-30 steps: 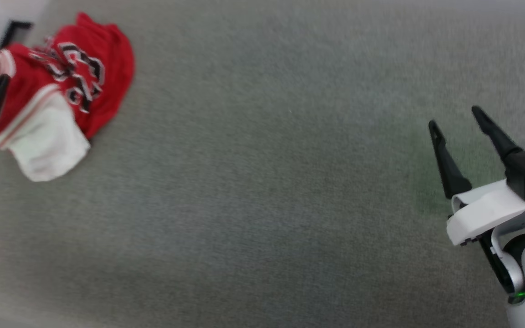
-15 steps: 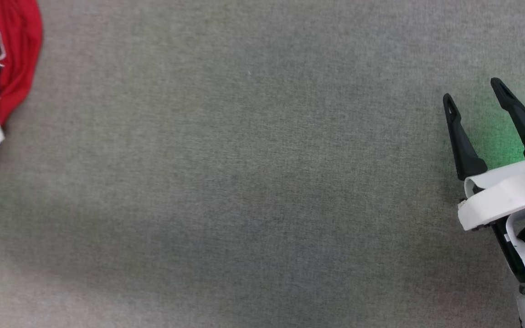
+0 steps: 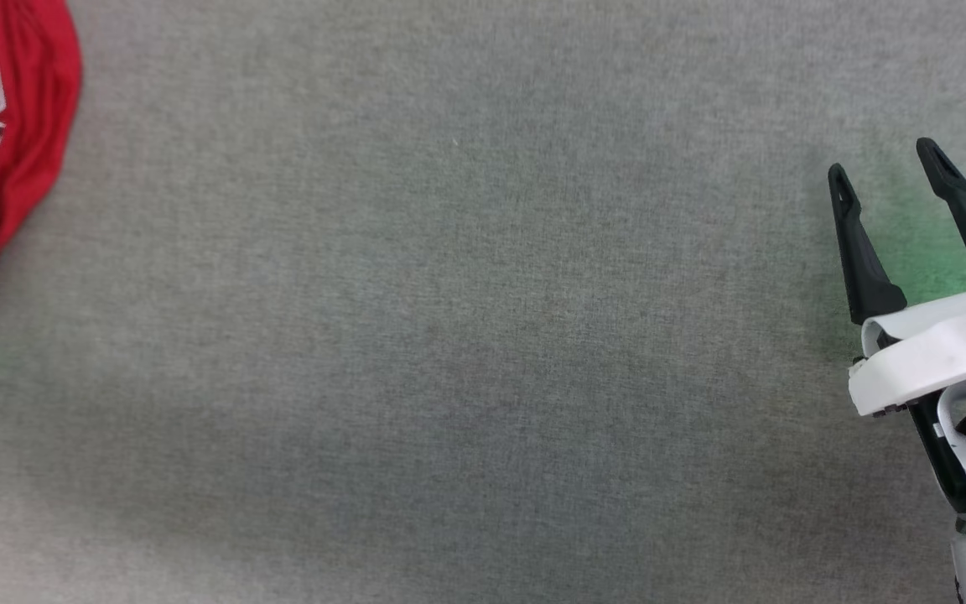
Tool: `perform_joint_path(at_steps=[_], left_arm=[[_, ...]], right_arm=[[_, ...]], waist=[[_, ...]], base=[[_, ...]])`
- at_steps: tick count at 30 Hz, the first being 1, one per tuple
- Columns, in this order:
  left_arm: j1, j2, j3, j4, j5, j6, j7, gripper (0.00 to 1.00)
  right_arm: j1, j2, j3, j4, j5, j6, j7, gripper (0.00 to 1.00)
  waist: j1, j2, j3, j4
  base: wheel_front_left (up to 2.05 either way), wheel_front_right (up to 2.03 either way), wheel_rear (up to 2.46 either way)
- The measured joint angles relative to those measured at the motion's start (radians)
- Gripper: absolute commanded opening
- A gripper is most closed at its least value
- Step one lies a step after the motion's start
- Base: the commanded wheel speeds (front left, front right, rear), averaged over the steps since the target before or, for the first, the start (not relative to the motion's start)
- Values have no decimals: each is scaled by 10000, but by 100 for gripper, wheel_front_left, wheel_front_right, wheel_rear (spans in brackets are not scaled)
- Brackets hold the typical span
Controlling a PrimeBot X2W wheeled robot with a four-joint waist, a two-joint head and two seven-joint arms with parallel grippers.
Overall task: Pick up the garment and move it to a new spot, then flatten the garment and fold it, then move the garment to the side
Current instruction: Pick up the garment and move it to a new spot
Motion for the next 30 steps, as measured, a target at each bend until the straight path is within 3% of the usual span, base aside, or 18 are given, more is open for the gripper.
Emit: perform_joint_path(at_steps=[8, 15, 21, 30], left_arm=[[-313, 493, -828, -1097, 395, -19, -1599, 0], [-691, 966, -1361, -2159, 698, -21, -2217, 0], [-1001, 1266, -1720, -3327, 1035, -12, -1962, 0], [-1018, 1622, -1923, -5695, 1007, 522, -802, 0]], right_arm=[[149, 136, -222, 541, 249, 0, -407, 100], [569, 320, -299, 1020, 493, 0, -727, 100], [920, 414, -311, 1356, 685, 0, -976, 100], [1419, 566, -374, 1616, 865, 0, -1237, 100]], waist=[[0, 0, -997, 215], [0, 0, -2102, 424], [0, 0, -3058, 586], [0, 0, -4398, 637]], base=[[0, 0, 0], [0, 0, 0], [0, 0, 0], [0, 0, 0]])
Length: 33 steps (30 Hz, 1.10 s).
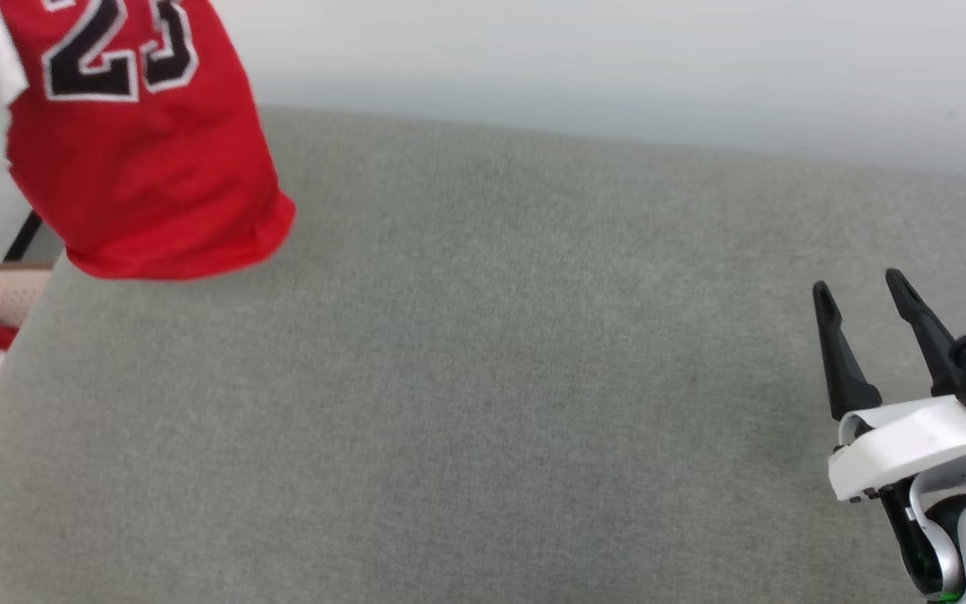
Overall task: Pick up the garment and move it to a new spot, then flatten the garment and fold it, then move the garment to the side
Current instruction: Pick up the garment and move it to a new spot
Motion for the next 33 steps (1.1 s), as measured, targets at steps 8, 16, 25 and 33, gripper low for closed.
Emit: perform_joint_path(at_steps=[8, 16, 25, 33], left_arm=[[813, 305, -151, -2805, -401, 955, 963, 0], [1510, 150, -550, -5248, -500, 1896, 1576, 0], [2229, -832, -1231, -6830, -418, 2615, 1643, 0], [3359, -1340, -1935, -6546, -431, 2673, 1193, 0]], right_arm=[[359, -4, -537, -71, 77, 0, -61, 100], [563, 10, -1141, -270, 33, 0, -82, 100], [683, 270, -1613, -472, -119, 0, -119, 100], [691, 612, -1584, -272, -130, 0, -359, 100]], waist=[[0, 0, -704, -439], [0, 0, -844, -1322], [0, 0, -669, -2359], [0, 0, -112, -2878]], base=[[0, 0, 0], [0, 0, 0], [0, 0, 0], [0, 0, 0]])
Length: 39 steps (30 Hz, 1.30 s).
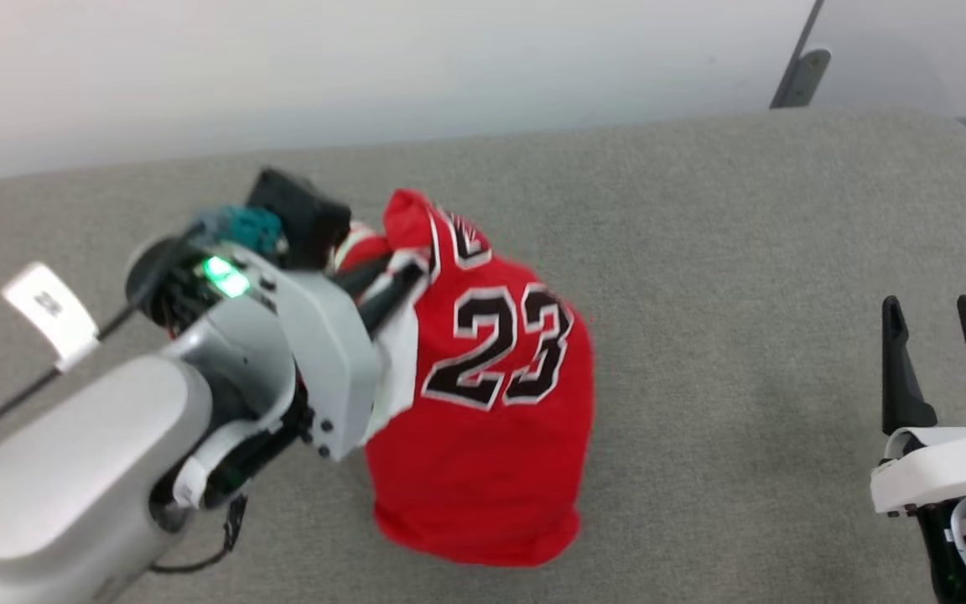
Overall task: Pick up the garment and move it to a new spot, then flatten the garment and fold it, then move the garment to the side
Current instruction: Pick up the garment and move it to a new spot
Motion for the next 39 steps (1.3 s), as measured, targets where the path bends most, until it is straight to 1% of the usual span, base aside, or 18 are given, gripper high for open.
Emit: perform_joint_path(at_steps=[4, 6, 8, 9, 12, 13, 18, 22, 23, 24, 25, 28, 33, 34, 39], left_arm=[[487, 10, -244, 650, -25, -330, -255, 0], [791, 35, -397, 1333, -161, -533, -366, 0], [897, 25, -420, 1597, -290, -581, -362, 0], [1055, -29, -520, 2088, -395, -738, -336, 0], [1230, -270, -612, 2865, -677, -899, -316, 0], [1256, -326, -692, 3127, -673, -1039, -305, 0], [1411, -802, -993, 4456, -928, -1407, -42, 0], [1452, -1204, -1216, 5455, -1083, -1852, 128, 0], [1464, -1313, -1221, 5653, -1137, -1877, 109, 25], [1458, -1394, -1223, 5825, -1127, -1946, 44, 47], [1454, -1444, -1212, 5948, -1139, -2042, 12, 100], [1419, -1526, -1181, 6238, -1174, -2178, -117, 100], [1350, -1434, -1122, 6238, -1055, -2182, -433, 100], [1348, -1289, -1124, 6171, -932, -2127, -516, 100], [1596, -1012, -834, 5605, -1024, -1921, -1112, 100]], right_arm=[[-35, 113, 100, 188, 0, 0, -136, 100], [-92, 155, 144, 353, 2, 0, -213, 100], [-133, 174, 155, 384, 2, 0, -253, 100], [-224, 192, 176, 426, 2, 0, -267, 100], [-313, 211, 232, 548, 2, 0, -297, 100], [-357, 209, 261, 585, 2, 0, -299, 100], [-482, 211, 430, 704, 0, 0, -339, 100], [-573, 174, 579, 800, 2, 0, -339, 100], [-573, 161, 625, 828, 4, 0, -337, 100], [-573, 132, 673, 849, 4, 0, -336, 100], [-573, 102, 727, 869, 10, 0, -332, 100], [-561, -21, 802, 907, 23, 0, -267, 100], [-445, -219, 828, 953, 75, 0, -159, 100], [-350, -291, 836, 963, 115, 0, -134, 100], [-96, -485, 865, 949, 215, 0, -25, 100]], waist=[[0, 0, 274, -149], [0, 0, 443, -204], [0, 0, 488, -213], [0, 0, 561, -212], [0, 0, 614, -161], [0, 0, 625, -142], [0, 0, 633, -52], [0, 0, 545, -4], [0, 0, 505, 5], [0, 0, 461, 15], [0, 0, 411, 27], [0, 0, 232, 79], [0, 0, -84, 184], [0, 0, -268, 249], [0, 0, -766, 447]], base=[[0, 0, 0], [0, 0, 0], [0, 0, 0], [0, 0, 0], [0, 0, 0], [0, 0, 0], [0, 0, 0], [0, 0, 0], [0, 0, 0], [0, 0, 0], [0, 0, 0], [0, 0, 0], [0, 0, 0], [0, 0, 0], [0, 0, 0]])
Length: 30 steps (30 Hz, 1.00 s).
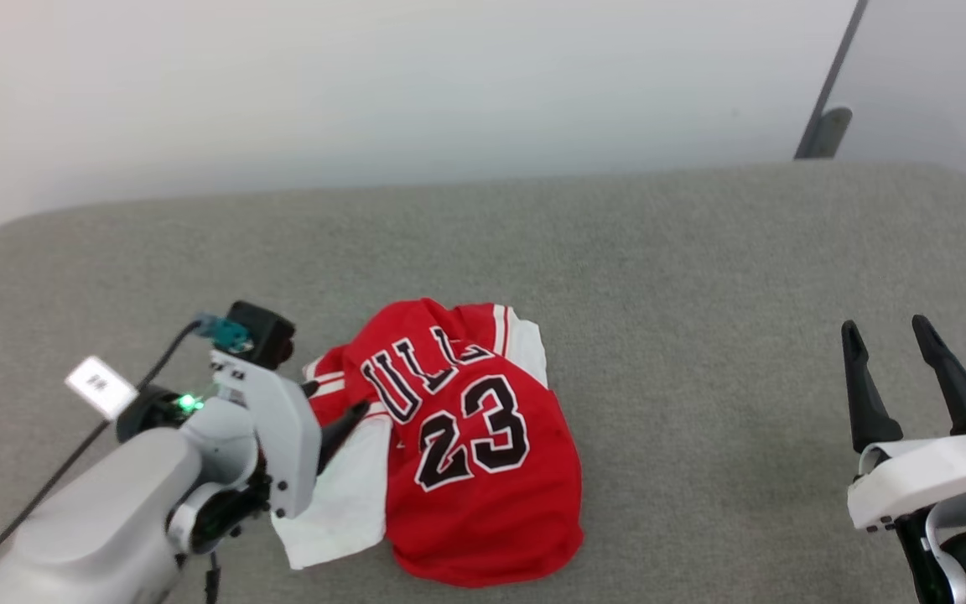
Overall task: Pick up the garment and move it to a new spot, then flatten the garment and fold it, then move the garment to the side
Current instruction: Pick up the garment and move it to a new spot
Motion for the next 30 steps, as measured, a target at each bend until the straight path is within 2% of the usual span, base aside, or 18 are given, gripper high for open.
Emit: perform_joint_path(at_steps=[9, 10, 12, 14, 17, 18, 24, 30], left_arm=[[1050, 1007, 928, -1386, -151, 780, -1751, 100], [1461, 1335, 1185, -1743, -207, 1009, -2311, 100], [1700, 1461, 1352, -1891, -280, 1141, -2600, 100], [2431, 1808, 1722, -2368, -506, 1406, -3430, 100], [2883, 2021, 2019, -2566, -662, 1467, -4046, 100], [3319, 2247, 2282, -2675, -755, 1555, -4650, 100], [4272, 2393, 2963, -3016, -807, 1774, -5405, 100], [5409, 2186, 4295, -3198, -566, 1843, -5520, 100]], right_arm=[[343, -125, 50, -54, 105, 0, 40, 100], [385, -148, 33, -52, 146, 0, -4, 100], [443, -161, 15, -48, 148, 0, -21, 100], [566, -188, -33, 0, 163, 0, -86, 100], [626, -217, -67, 10, 176, 0, -144, 100], [768, -238, -125, 52, 213, 0, -186, 100], [944, -257, -357, 82, 224, 0, -334, 100], [1142, -209, -535, 165, 205, 0, -533, 100]], waist=[[0, 0, -613, 445], [0, 0, -716, 564], [0, 0, -760, 625], [0, 0, -862, 797], [0, 0, -913, 904], [0, 0, -956, 1008], [0, 0, -1038, 1256], [0, 0, -1105, 1496]], base=[[0, 0, 0], [0, 0, 0], [0, 0, 0], [0, 0, 0], [0, 0, 0], [0, 0, 0], [0, 0, 0], [0, 0, 0]])
